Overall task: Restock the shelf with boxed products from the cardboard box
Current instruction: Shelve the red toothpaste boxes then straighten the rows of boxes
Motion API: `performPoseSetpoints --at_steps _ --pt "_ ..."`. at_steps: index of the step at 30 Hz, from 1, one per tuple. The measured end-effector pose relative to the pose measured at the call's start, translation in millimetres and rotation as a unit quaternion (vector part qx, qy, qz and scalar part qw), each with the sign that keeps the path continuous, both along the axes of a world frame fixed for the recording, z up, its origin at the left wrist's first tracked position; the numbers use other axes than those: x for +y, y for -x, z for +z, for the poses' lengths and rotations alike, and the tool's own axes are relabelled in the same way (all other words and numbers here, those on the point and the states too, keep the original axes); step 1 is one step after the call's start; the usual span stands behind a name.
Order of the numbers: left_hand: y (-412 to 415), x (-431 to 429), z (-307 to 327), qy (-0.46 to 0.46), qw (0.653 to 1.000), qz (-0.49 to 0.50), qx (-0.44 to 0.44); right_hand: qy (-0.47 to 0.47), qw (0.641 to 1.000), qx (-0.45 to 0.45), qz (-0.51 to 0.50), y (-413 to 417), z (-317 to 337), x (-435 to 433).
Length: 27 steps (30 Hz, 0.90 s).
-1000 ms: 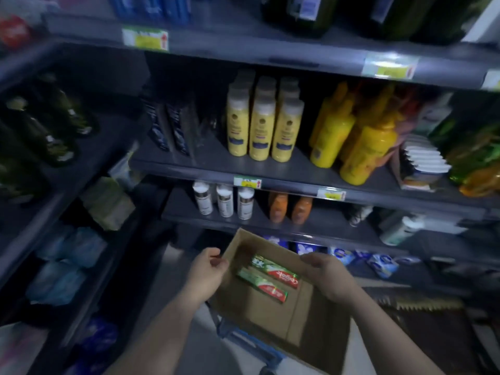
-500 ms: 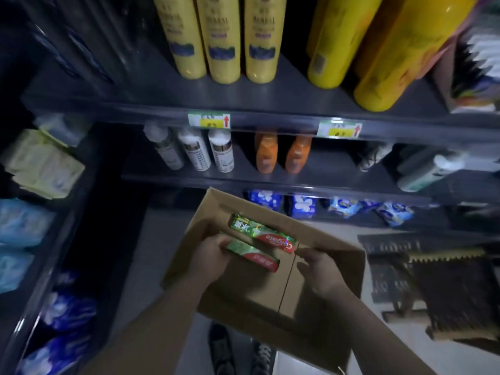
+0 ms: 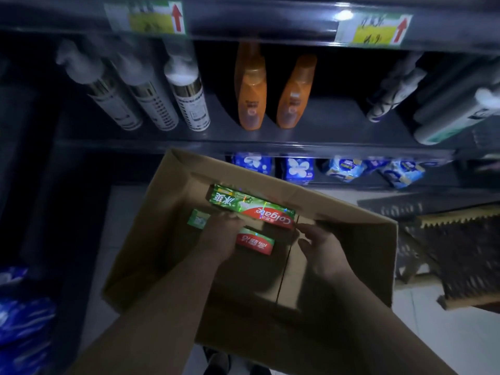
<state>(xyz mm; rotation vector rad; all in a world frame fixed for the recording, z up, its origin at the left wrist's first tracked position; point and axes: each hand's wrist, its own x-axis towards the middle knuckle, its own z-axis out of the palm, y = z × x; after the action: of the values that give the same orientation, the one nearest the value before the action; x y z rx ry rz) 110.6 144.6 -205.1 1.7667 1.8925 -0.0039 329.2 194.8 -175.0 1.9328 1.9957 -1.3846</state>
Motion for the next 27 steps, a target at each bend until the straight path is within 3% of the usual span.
performPoseSetpoints --at_steps 3,5,9,13,21,27 --pt "6 1 -1 0.005 1.000 0.009 -0.008 -0.010 1.000 0.017 -0.024 -2 -6 1" --pt "15 -2 8 0.034 0.993 0.081 -0.084 -0.023 0.999 0.014 -0.020 1 -8 0" --pt "36 -10 36 0.065 0.935 0.268 -0.222 -0.048 0.999 0.023 0.011 12 -8 -4" --pt "44 -23 50 0.053 0.891 0.347 -0.287 -0.055 0.996 -0.006 0.065 26 -27 2" --pt "47 -41 40 -0.033 0.816 0.465 -0.342 -0.098 0.960 -0.192 0.181 41 -55 5" --pt "43 -41 56 -0.057 0.813 0.464 -0.346 -0.009 0.979 -0.131 0.157 43 -58 -7"
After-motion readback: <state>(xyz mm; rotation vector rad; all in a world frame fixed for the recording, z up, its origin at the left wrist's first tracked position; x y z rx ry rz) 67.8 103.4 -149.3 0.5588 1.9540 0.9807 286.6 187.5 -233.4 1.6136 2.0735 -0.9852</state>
